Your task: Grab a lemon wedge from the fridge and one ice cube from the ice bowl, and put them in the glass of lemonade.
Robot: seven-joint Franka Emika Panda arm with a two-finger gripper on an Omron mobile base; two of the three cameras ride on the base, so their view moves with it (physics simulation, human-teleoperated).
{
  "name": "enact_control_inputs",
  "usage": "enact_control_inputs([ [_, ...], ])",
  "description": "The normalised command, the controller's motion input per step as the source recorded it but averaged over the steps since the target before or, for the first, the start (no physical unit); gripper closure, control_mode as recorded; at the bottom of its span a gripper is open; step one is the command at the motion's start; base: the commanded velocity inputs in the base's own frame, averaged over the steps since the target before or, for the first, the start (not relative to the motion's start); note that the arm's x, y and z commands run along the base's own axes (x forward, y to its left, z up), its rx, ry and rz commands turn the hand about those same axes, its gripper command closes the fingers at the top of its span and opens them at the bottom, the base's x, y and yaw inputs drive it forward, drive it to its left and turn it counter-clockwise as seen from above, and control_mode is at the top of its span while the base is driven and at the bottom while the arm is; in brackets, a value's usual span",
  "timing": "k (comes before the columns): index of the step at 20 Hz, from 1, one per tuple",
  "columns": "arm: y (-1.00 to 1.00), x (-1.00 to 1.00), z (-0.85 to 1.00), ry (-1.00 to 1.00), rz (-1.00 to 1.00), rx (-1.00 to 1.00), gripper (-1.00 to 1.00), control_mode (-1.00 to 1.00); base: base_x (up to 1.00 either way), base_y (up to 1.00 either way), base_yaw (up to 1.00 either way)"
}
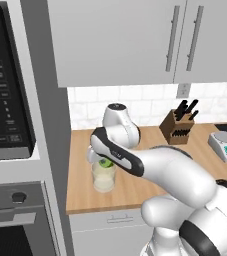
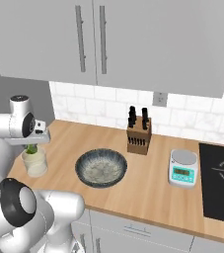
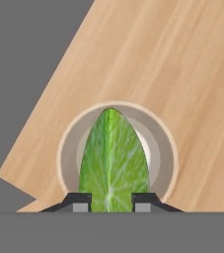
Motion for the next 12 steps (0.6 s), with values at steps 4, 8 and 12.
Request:
enact_control_inputs([
  [4, 0.03, 0.05, -0.15, 0.00, 0.00, 0.00, 1.00, -1.00, 0.00, 0.00, 0.00],
  [8, 0.00, 0.00, -0.07, 0.00, 0.00, 0.00, 1.00, -1.00, 0.00, 0.00, 0.00],
  [12, 0.00, 0.00, 0.00, 0.00, 0.00, 0.00, 1.00, -1.00, 0.00, 0.00, 0.00],
])
